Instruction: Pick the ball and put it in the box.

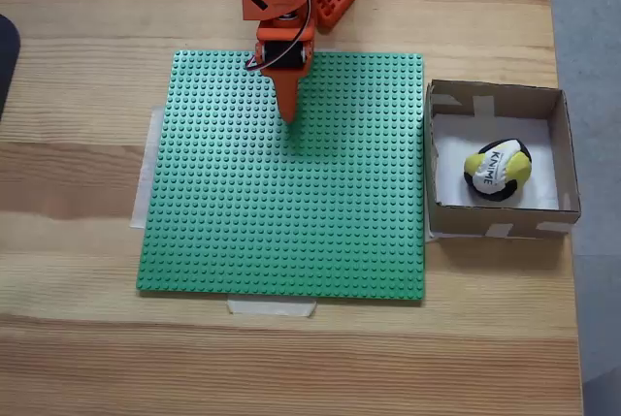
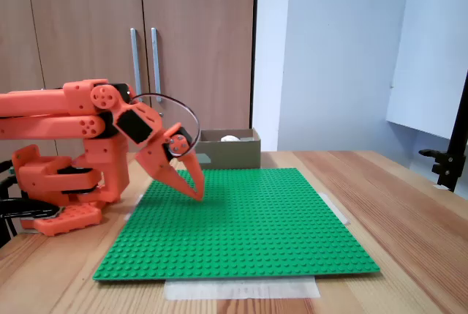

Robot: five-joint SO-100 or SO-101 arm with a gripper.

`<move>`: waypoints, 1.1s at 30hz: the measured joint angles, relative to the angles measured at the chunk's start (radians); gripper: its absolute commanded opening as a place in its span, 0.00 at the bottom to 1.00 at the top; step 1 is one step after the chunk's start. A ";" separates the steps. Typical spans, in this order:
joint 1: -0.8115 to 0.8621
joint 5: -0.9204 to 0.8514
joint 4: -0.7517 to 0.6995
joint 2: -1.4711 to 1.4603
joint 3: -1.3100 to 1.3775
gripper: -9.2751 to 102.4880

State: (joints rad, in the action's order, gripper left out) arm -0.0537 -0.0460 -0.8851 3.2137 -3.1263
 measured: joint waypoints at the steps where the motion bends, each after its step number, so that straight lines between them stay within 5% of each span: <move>1: 0.000 0.000 0.000 0.000 -0.008 0.08; 33: 0.012 0.000 0.015 0.000 -0.021 0.08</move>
State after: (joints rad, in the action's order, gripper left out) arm -0.0414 -0.0460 -0.8698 3.2137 -3.1477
